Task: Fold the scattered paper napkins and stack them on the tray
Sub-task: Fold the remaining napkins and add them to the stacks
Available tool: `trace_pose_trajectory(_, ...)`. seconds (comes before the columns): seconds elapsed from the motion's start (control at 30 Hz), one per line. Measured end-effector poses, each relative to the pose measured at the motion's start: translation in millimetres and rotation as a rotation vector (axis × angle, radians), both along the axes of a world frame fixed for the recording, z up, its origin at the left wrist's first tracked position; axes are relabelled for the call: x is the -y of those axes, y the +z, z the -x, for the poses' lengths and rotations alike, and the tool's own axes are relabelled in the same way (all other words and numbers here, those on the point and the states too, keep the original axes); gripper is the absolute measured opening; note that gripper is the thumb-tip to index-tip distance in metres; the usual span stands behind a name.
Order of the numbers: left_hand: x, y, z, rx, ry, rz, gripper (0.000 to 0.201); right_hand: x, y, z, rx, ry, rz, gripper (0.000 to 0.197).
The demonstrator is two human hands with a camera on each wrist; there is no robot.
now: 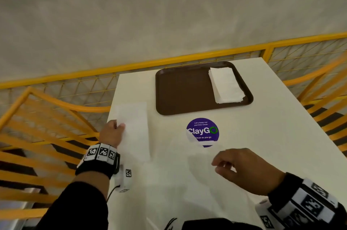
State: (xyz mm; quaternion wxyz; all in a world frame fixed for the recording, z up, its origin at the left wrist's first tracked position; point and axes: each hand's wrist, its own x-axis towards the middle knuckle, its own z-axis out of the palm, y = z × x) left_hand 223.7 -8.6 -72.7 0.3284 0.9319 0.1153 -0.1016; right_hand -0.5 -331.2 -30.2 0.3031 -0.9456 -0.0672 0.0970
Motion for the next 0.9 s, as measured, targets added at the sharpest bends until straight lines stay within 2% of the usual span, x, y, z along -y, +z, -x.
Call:
trace_pose_trajectory(0.07,-9.4,-9.6,-14.7,-0.016,-0.004,-0.049,0.037,9.2,-7.6,4.8,-0.039,-0.038,0.01,0.011)
trace_pose_trajectory(0.3,-15.3,-38.3,-34.0,-0.072,0.084,0.007,0.043,16.9,-26.2,7.7,-0.189,-0.103,0.067,0.015)
trace_pose_trajectory(0.37,-14.0,-41.8,-34.2,-0.096,0.097,-0.024,0.052,15.2,-34.9,5.5,-0.231,-0.119,0.132,0.025)
trace_pose_trajectory(0.47,-8.2,-33.1,-27.5,-0.061,0.049,-0.255,0.071,13.6,-50.2,3.0,-0.327,-0.215,0.228,0.051)
trace_pose_trajectory(0.53,4.1,-21.0,-11.9,-0.015,-0.028,-0.395,0.069,9.5,-58.1,3.4,-0.409,-0.266,0.242,0.069)
trace_pose_trajectory(0.6,21.9,-10.4,13.5,0.04,-0.13,-0.42,0.056,4.0,-63.9,4.8,-0.442,-0.272,0.293,0.076)
trace_pose_trajectory(0.67,39.9,-2.5,45.6,0.013,-0.268,-0.337,0.041,1.8,-67.9,6.3,-0.465,-0.293,0.307,0.07)
trace_pose_trajectory(0.77,59.0,0.8,96.1,-0.166,-0.584,-0.18,0.029,6.0,-70.9,7.3,-0.53,-0.28,0.302,0.056)
trace_pose_trajectory(0.83,68.4,1.2,125.8,-0.232,-0.719,-0.09,0.036,8.8,-67.6,8.1,-0.502,-0.237,0.316,0.036)
trace_pose_trajectory(0.87,73.2,2.2,138.8,-0.249,-0.739,-0.029,0.045,9.9,-63.1,8.4,-0.45,-0.216,0.299,0.024)
trace_pose_trajectory(0.9,76.9,1.7,149.0,-0.247,-0.749,0.029,0.058,10.7,-56.0,9.1,-0.389,-0.191,0.274,0.02)
